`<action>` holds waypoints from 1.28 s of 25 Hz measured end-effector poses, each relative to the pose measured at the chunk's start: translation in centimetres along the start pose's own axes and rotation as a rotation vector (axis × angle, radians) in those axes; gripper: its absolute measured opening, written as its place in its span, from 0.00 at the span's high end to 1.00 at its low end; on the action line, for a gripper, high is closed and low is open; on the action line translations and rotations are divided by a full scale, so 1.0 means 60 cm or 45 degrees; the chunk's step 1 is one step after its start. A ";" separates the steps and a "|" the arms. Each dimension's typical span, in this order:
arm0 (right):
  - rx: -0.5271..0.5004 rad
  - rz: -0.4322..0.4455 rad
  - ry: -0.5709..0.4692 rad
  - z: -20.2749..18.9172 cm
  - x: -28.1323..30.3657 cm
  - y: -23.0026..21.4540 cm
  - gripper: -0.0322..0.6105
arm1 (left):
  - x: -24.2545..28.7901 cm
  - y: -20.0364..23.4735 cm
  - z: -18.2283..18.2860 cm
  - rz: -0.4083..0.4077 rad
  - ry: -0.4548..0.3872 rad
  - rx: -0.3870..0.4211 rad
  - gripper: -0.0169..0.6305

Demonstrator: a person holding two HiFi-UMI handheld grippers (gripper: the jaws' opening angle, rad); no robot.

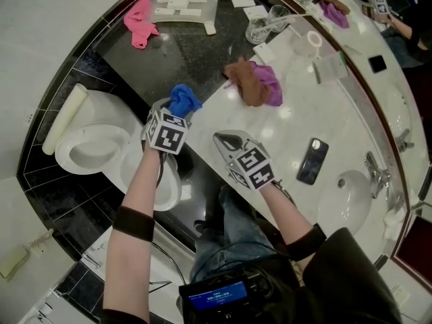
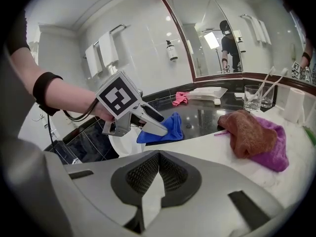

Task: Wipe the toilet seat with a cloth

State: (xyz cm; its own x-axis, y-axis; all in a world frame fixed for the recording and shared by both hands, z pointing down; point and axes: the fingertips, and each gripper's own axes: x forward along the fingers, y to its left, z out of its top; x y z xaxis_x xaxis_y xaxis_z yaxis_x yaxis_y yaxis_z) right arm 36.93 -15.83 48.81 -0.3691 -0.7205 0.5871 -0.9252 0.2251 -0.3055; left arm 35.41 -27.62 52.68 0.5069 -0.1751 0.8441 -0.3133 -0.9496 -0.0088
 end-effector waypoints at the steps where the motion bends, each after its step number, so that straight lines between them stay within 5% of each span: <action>1: -0.003 0.001 -0.001 0.000 -0.001 0.003 0.95 | -0.008 0.000 -0.001 0.006 -0.010 0.000 0.54; 5: -0.028 -0.005 -0.001 -0.004 -0.014 0.025 0.95 | -0.066 -0.006 -0.010 0.038 -0.064 -0.021 0.58; 12: -0.131 0.042 -0.049 0.024 -0.040 0.148 0.95 | -0.274 -0.010 -0.082 0.242 -0.292 -0.190 0.97; 16: -0.185 0.088 -0.074 0.028 -0.062 0.254 0.95 | -0.424 -0.047 -0.170 0.311 -0.397 -0.305 0.97; 24: -0.153 0.175 -0.101 -0.010 -0.122 0.462 0.95 | -0.684 -0.109 -0.437 0.531 -0.577 -0.648 0.97; 32: -0.226 0.161 -0.081 -0.054 -0.191 0.582 0.95 | -0.872 -0.181 -0.625 0.700 -0.676 -0.817 0.97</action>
State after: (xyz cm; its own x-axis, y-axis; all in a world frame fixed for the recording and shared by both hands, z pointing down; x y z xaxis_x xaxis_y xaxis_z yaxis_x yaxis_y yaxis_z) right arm 8.56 2.40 33.85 -0.4822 -0.7179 0.5021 -0.8749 0.4241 -0.2339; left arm -17.83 1.58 28.71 0.4056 -0.7903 0.4593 -0.9073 -0.4090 0.0974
